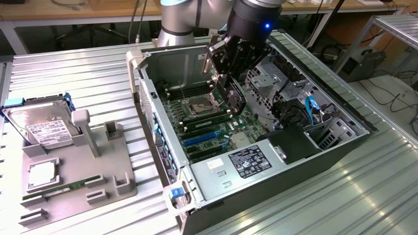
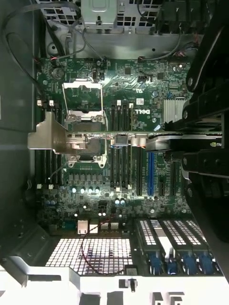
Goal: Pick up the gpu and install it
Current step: 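Pick up the gpu and move the gpu toward the slot, then insert the gpu into the slot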
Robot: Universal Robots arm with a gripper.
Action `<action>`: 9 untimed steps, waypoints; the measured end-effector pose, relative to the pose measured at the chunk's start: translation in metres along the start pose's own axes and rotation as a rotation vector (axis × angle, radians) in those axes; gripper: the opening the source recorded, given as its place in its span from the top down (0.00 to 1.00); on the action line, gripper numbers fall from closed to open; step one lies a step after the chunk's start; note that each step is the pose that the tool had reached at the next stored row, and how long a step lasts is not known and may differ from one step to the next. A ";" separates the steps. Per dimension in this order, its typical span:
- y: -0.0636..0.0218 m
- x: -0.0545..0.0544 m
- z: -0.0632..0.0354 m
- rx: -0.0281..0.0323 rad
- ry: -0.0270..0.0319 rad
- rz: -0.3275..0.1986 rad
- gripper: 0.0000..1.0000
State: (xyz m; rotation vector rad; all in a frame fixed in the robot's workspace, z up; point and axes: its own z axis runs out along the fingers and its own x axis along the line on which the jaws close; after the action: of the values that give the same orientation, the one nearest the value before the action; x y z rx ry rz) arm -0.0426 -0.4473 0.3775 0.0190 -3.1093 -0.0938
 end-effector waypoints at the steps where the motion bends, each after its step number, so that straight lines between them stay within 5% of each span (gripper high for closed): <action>1: 0.0000 0.000 0.0001 0.0001 0.0001 0.000 0.74; 9: -0.0002 0.000 0.0035 -0.0002 -0.0012 0.000 0.74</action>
State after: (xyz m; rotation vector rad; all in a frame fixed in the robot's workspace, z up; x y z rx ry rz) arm -0.0426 -0.4473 0.3741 0.0189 -3.1104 -0.0941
